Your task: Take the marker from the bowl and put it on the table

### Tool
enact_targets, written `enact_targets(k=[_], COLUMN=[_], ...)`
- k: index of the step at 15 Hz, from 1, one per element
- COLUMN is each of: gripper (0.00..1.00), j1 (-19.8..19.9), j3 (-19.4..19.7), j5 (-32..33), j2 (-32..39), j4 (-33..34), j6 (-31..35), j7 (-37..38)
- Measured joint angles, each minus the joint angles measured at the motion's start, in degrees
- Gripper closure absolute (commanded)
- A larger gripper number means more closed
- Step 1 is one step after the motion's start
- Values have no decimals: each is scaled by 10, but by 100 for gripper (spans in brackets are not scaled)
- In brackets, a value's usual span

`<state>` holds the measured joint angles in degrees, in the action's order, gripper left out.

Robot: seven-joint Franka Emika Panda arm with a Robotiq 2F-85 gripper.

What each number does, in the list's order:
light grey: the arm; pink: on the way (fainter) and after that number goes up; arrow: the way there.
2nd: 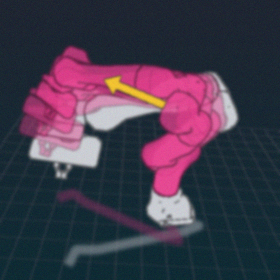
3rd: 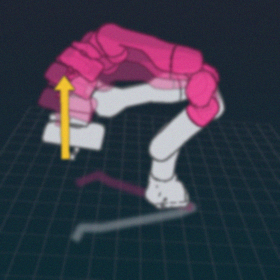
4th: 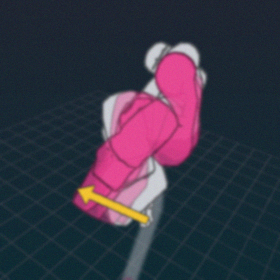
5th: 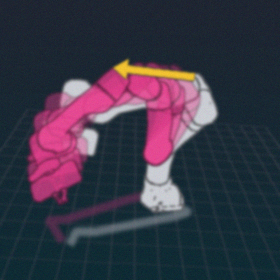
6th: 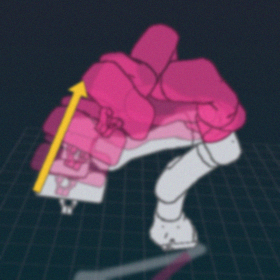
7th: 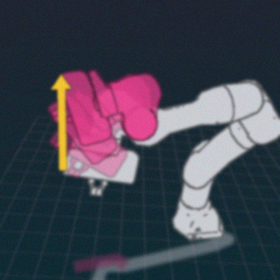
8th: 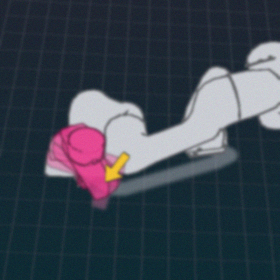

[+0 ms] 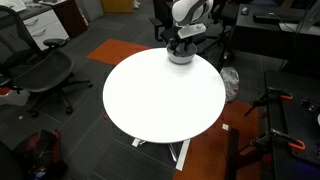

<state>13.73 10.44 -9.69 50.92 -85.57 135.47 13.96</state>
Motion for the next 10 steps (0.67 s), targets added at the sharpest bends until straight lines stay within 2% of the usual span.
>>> enact_targets(k=[6,7,10], gripper=[95,100,95], j1=[0,0,-1], j3=[1,1,1], j5=[0,0,0], j2=[12,12,13], j4=[12,13,15], j6=[0,0,0], j7=[0,0,0])
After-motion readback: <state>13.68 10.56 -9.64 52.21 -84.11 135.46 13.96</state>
